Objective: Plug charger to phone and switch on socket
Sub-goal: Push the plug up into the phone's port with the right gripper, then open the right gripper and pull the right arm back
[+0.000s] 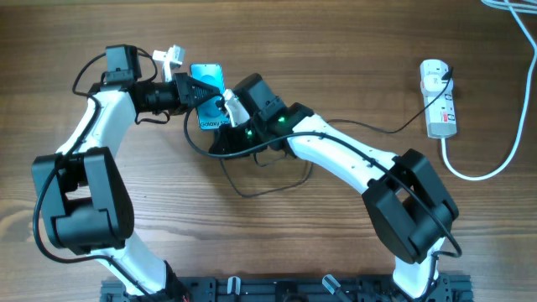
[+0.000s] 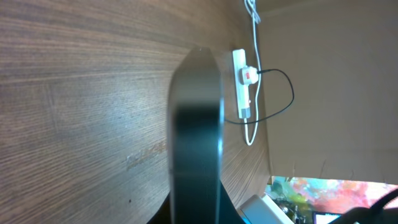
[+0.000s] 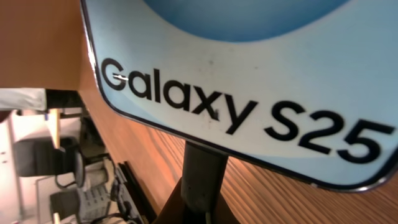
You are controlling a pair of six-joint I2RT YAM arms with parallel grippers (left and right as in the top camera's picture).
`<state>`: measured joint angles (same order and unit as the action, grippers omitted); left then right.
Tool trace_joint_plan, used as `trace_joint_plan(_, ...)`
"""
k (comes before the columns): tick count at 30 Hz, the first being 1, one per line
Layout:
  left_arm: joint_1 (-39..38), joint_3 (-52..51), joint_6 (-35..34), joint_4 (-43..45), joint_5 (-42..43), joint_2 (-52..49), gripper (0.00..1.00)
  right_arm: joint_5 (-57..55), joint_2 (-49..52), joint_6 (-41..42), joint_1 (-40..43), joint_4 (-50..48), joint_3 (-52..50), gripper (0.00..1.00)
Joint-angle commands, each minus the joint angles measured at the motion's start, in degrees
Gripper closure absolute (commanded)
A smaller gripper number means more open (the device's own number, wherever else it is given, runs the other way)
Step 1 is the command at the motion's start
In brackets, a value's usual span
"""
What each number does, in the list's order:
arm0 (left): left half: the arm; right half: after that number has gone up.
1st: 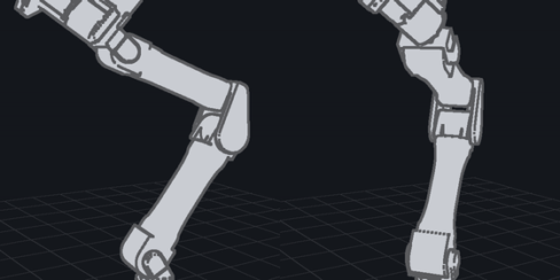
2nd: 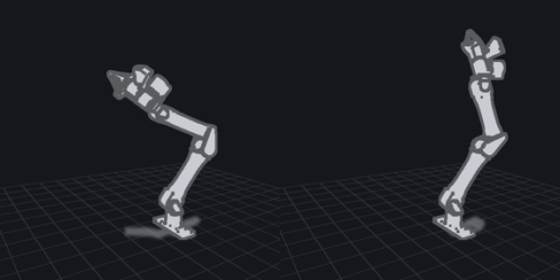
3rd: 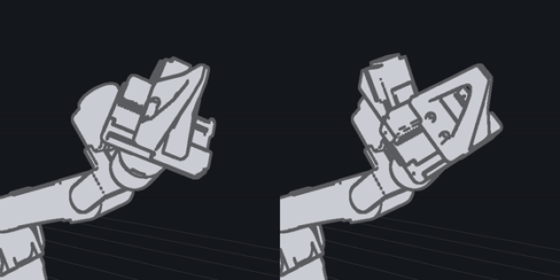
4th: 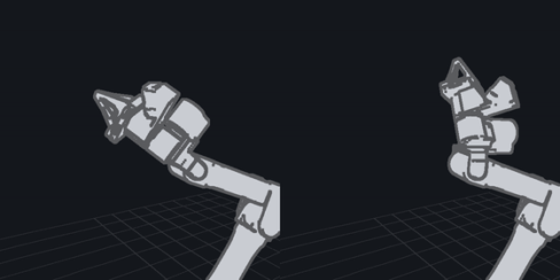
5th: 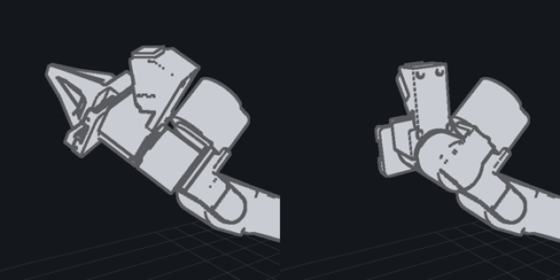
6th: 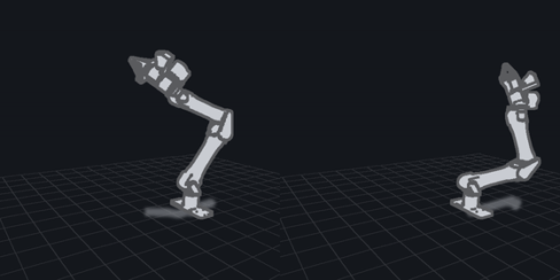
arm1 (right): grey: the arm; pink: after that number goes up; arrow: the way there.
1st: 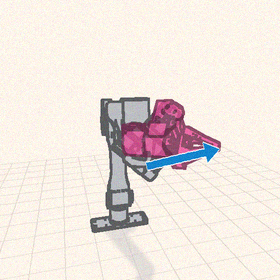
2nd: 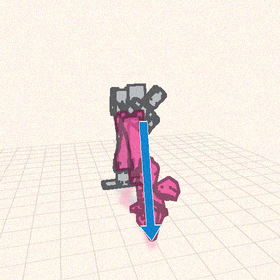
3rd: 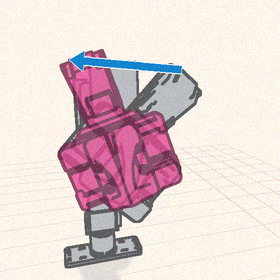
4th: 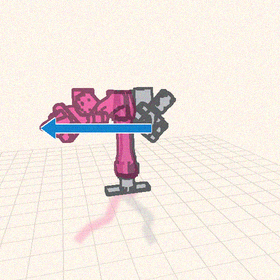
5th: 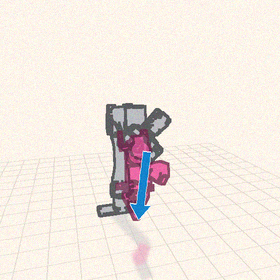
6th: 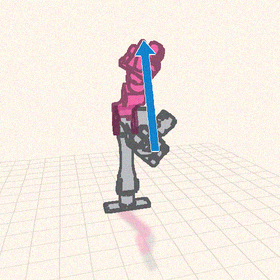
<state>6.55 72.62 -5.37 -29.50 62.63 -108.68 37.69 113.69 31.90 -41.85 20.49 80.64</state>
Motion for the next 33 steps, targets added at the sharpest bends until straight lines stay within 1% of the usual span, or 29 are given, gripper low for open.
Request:
trace_joint_plan(1,-0.83,-0.79,0.46,-1.38,2.23,0.57,0.96,0.28,-1.07,1.44,3.10,-6.56,1.51,0.96)
trace_joint_plan(5,-0.83,-0.79,0.46,-1.38,2.25,0.57,0.96,-1.27,-1.07,3.17,3.30,-9.81,1.51,0.96)
trace_joint_plan(11,-0.83,-0.79,0.46,-1.38,2.25,0.57,0.96,-2.10,-1.07,2.99,3.30,-11.06,1.51,0.96)
trace_joint_plan(12,-0.83,-0.79,0.46,-1.38,2.23,0.57,0.96,-2.08,-1.07,2.58,3.30,-11.02,1.51,0.93)
trace_joint_plan(13,-0.83,-0.79,0.46,-1.38,2.23,0.57,0.96,-2.05,-1.07,2.56,3.32,-10.80,1.51,0.58)
trace_joint_plan(14,-0.83,-0.79,0.46,-1.38,2.23,0.57,0.96,-1.77,-1.07,2.32,3.32,-10.60,1.51,0.16)
trace_joint_plan(15,-0.81,-0.79,0.46,-1.36,2.23,0.57,0.96,-1.11,-1.07,0.90,3.32,-10.40,1.51,0.00)
trace_joint_plan(16,-0.81,-0.79,0.46,-1.36,2.23,0.57,0.96,-0.39,-1.07,-0.70,3.37,-10.29,1.51,0.00)
trace_joint_plan(18,-0.81,-0.79,0.46,-1.33,2.21,0.57,0.96,-0.15,-1.07,-0.85,4.00,-10.21,1.51,0.00)
trace_joint_plan(22,-0.83,-0.79,0.44,-1.36,-0.66,0.57,0.96,3.78,-1.07,-0.76,8.15,-8.37,1.51,0.00)
trace_joint_plan(27,-1.16,-0.79,0.13,-1.57,-3.80,0.57,0.96,3.69,-1.07,-2.27,14.60,2.40,1.51,0.00)
trace_joint_plan(29,-2.47,-0.79,-3.85,-1.57,-8.50,0.57,0.96,2.62,-1.07,-4.02,17.44,7.30,1.51,0.00)
trace_joint_plan(31,-5.55,-0.79,-7.43,-1.46,-15.85,0.57,0.96,1.60,-1.07,-7.41,20.92,12.68,1.51,0.00)
trace_joint_plan(33,-9.18,-0.79,-10.05,-0.70,-22.43,0.57,0.96,-3.32,-1.07,-8.39,24.00,17.14,1.51,0.00)
